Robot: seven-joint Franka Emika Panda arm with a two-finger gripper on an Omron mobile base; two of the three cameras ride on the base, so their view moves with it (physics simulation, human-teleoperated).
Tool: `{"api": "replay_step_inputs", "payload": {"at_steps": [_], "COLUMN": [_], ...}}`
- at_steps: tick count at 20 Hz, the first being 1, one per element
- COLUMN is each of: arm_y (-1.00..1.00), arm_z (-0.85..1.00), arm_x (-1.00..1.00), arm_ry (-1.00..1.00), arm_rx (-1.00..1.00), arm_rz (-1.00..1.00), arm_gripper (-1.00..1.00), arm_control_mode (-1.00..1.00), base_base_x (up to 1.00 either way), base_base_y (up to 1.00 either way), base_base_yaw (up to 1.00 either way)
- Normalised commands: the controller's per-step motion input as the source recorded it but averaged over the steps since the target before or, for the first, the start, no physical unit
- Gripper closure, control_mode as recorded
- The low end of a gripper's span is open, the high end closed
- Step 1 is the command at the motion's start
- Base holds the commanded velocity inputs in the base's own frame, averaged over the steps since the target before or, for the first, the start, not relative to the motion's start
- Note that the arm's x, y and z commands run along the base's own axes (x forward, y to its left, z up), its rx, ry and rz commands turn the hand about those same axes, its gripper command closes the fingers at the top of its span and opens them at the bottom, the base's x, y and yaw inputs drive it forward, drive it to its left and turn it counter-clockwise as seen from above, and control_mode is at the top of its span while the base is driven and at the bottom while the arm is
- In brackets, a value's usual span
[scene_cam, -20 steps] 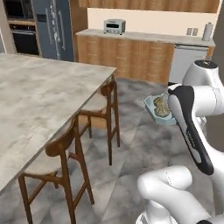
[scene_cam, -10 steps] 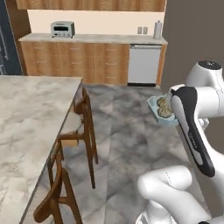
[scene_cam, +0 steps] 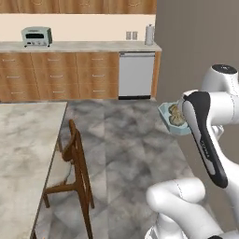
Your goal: Place two dumplings into each of the tupperware containers and then place the containers in the fridge.
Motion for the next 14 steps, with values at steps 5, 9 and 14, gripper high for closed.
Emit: {"api": "replay_step_inputs", "payload": {"at_steps": [5,9,14], "arm_y": [0.00,0.00,0.00], "arm_z": [0.00,0.00,0.00], "arm_x": [0.00,0.00,0.00], "arm_ry": [0.00,0.00,0.00], "arm_rx": [0.00,0.00,0.00], "arm_rz": [0.00,0.00,0.00], "arm_gripper": [1.00,1.00,1.00], "arm_control_mode": [1.00,1.00,1.00], "base_base_x": [1.00,1.00,1.00], "base_base_y": [0.00,-0.08,-0.14], "base_base_yaw": [-0.02,0.03,0.21]}}
